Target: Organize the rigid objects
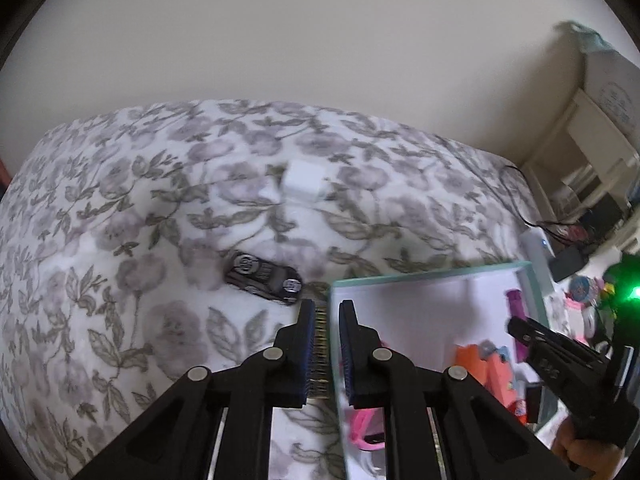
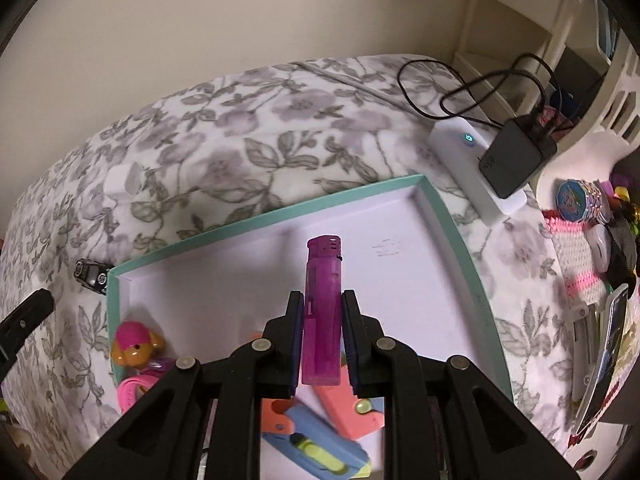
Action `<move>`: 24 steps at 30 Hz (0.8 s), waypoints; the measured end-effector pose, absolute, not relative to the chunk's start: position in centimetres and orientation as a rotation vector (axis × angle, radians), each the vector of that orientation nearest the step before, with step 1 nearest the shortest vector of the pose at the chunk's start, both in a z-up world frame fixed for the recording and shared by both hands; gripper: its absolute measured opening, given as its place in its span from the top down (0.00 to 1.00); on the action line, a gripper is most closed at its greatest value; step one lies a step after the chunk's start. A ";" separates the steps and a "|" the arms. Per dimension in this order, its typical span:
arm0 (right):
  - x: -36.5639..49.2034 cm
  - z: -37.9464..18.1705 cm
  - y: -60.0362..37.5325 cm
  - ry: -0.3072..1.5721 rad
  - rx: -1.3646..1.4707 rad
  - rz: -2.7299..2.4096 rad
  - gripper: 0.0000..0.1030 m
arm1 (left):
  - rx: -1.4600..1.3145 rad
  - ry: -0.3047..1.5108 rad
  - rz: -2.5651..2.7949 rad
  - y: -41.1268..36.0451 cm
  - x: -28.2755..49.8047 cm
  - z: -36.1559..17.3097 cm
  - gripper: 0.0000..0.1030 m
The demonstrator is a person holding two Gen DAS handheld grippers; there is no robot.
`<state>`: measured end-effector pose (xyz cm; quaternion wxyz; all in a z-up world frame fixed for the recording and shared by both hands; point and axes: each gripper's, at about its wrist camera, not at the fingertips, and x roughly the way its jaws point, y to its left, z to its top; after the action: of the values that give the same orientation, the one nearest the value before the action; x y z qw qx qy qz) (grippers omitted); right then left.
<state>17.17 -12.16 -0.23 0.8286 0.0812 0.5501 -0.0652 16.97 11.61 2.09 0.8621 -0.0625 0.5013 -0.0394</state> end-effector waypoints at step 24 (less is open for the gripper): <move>19.3 -1.5 -12.1 1.143 0.214 -0.084 0.81 | -0.137 1.044 -0.010 14.9 25.2 -0.2 0.29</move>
<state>19.28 -12.08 -1.52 0.8349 0.1012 0.5396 -0.0399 25.19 14.89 -0.24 0.8645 -0.0653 0.4983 -0.0048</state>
